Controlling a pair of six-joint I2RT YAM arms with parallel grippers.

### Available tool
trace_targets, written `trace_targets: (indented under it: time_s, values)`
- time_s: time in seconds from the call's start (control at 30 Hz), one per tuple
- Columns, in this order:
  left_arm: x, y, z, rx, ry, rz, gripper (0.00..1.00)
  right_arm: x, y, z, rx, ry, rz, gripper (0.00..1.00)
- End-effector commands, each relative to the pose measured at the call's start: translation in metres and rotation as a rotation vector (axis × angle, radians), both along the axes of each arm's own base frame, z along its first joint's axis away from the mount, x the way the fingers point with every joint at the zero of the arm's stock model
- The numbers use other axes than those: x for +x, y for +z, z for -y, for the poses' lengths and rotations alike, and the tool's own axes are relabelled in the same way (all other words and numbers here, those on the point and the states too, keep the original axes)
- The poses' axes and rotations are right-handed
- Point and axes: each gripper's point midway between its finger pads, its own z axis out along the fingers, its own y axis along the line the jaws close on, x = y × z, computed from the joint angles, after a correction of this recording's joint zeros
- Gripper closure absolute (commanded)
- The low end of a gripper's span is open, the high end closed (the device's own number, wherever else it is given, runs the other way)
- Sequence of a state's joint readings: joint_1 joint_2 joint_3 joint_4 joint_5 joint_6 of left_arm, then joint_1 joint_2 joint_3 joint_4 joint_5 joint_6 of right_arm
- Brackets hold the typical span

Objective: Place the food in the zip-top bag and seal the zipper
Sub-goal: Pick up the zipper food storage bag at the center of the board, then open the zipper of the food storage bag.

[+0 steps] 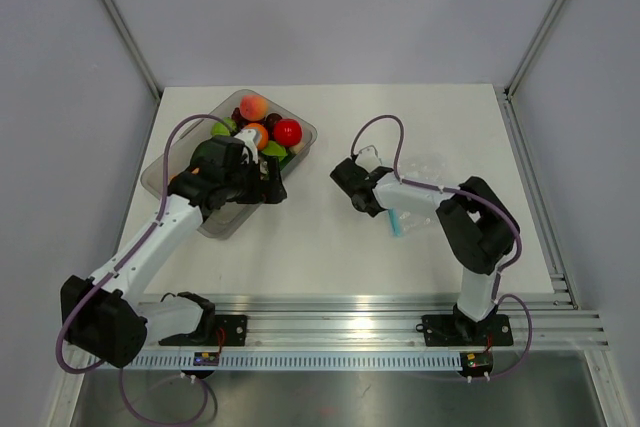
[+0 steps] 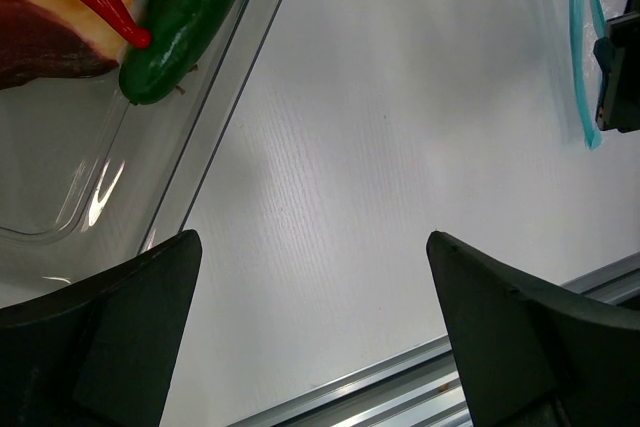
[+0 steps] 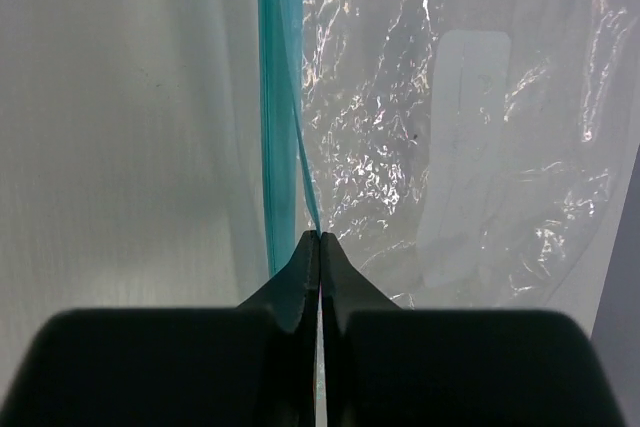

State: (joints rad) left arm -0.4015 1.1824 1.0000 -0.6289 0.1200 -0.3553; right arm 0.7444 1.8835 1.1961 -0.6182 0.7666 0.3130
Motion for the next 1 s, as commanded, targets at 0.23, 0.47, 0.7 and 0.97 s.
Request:
trace_targets:
  time_s: [0.23, 0.47, 0.7, 0.97]
  values:
    - [0.009, 0.025, 0.032, -0.131, -0.069, 0.032, 0.01, -0.013, 0.047, -0.03, 0.257, 0.039, 0.029, 1.0]
    - [-0.002, 0.052, 0.082, -0.327, -0.209, 0.064, 0.01, -0.03, 0.097, -0.083, 0.618, 0.137, -0.008, 1.0]
    - [-0.013, 0.052, 0.127, -0.458, -0.269, 0.037, 0.01, -0.043, 0.136, -0.115, 0.849, 0.171, -0.025, 1.0]
    - [0.0, 0.032, 0.134, -0.434, -0.205, 0.02, 0.12, -0.054, 0.145, -0.134, 0.997, 0.145, -0.071, 1.0]
